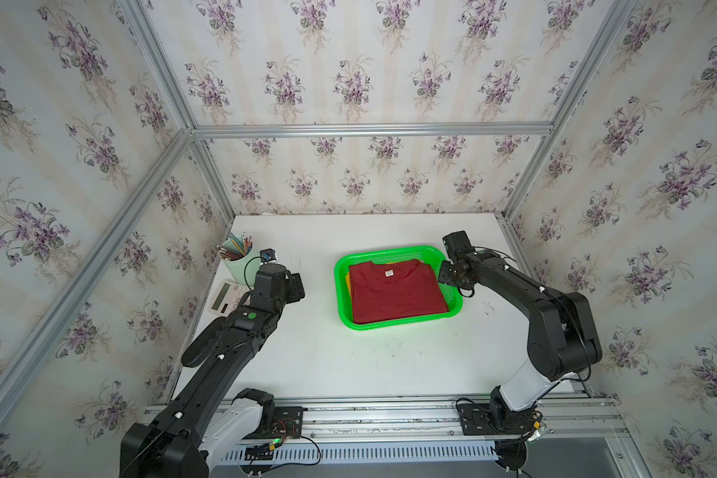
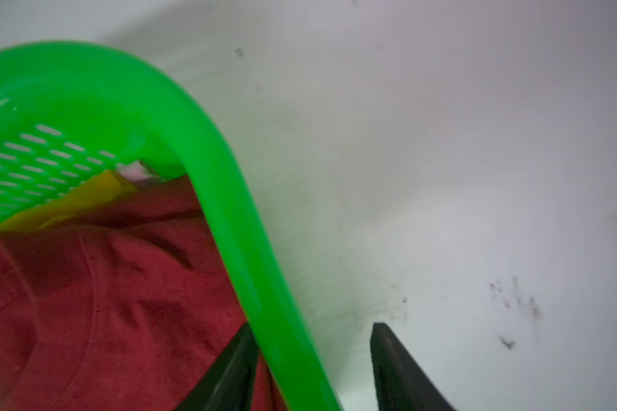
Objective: Put the folded t-shirts into the basket
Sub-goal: Move the bin to the center of the board, then reset both arms
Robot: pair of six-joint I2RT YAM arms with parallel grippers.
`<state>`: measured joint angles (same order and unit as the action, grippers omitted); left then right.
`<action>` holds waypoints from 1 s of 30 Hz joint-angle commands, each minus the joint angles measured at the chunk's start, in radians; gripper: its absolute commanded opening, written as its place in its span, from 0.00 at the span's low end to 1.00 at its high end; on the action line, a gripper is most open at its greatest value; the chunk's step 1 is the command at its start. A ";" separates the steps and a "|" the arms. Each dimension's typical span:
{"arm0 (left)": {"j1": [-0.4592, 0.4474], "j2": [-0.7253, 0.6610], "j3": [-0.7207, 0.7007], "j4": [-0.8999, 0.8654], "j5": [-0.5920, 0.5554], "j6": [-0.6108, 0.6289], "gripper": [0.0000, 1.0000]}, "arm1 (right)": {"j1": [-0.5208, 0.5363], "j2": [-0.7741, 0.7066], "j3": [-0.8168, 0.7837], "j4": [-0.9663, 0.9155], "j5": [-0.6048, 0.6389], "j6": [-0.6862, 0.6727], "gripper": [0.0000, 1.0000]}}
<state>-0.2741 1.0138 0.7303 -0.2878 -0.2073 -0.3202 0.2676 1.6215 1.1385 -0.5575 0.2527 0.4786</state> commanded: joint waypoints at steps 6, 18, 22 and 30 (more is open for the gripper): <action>0.001 0.023 -0.030 0.112 0.043 0.099 0.86 | -0.004 -0.372 -0.182 0.354 0.028 -0.027 0.74; 0.007 0.104 -0.260 0.659 -0.159 0.430 0.92 | -0.004 -0.939 -0.964 1.106 0.294 -0.352 1.00; 0.007 0.173 -0.287 0.728 -0.157 0.476 0.92 | -0.016 -1.023 -1.016 0.959 0.398 -0.266 1.00; 0.080 0.350 -0.409 1.164 -0.003 0.552 0.92 | -0.157 -0.806 -1.039 1.037 0.275 -0.248 1.00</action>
<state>-0.2291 1.3235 0.3420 0.6186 -0.2878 0.2119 0.1349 0.7567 0.0895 0.3920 0.5983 0.2546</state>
